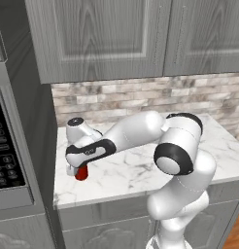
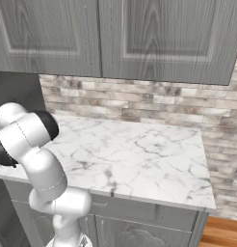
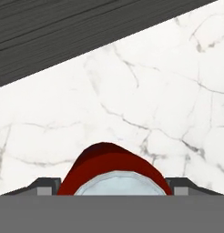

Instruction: Four empty soda cans are scattered around the kitchen. Gather all the cans and cluster them next to the stove for recycling.

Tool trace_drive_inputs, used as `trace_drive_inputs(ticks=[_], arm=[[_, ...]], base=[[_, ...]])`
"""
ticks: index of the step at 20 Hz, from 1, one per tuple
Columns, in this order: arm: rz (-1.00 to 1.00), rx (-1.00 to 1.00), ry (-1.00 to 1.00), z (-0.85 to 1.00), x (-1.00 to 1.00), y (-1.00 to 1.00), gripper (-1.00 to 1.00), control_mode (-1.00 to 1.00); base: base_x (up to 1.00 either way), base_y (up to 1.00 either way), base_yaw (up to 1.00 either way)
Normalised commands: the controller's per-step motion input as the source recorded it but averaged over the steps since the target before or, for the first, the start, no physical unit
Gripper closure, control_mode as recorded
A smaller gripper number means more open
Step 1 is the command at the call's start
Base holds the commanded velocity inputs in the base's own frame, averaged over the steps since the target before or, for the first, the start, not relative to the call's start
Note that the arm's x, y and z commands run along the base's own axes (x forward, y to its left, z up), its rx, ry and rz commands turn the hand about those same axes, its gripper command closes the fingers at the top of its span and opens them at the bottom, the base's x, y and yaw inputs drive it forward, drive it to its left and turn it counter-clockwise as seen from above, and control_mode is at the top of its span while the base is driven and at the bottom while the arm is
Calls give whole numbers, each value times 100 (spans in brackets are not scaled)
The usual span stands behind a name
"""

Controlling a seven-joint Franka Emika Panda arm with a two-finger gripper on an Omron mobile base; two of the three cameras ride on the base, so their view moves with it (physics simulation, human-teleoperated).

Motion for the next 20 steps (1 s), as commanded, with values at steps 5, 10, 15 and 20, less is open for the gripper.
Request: trace_drive_inputs(ticks=[5, 10, 15, 20], arm=[[1, 0, 0, -11, 0, 0, 100, -100], [0, 0, -4, 6, -20, -3, 100, -100], [-1, 0, -2, 19, -29, -7, 100, -100], [-1, 3, 0, 32, -24, -16, 100, -100]], base=[[0, 0, 0], [0, 0, 0], [0, 0, 0], [0, 0, 0]])
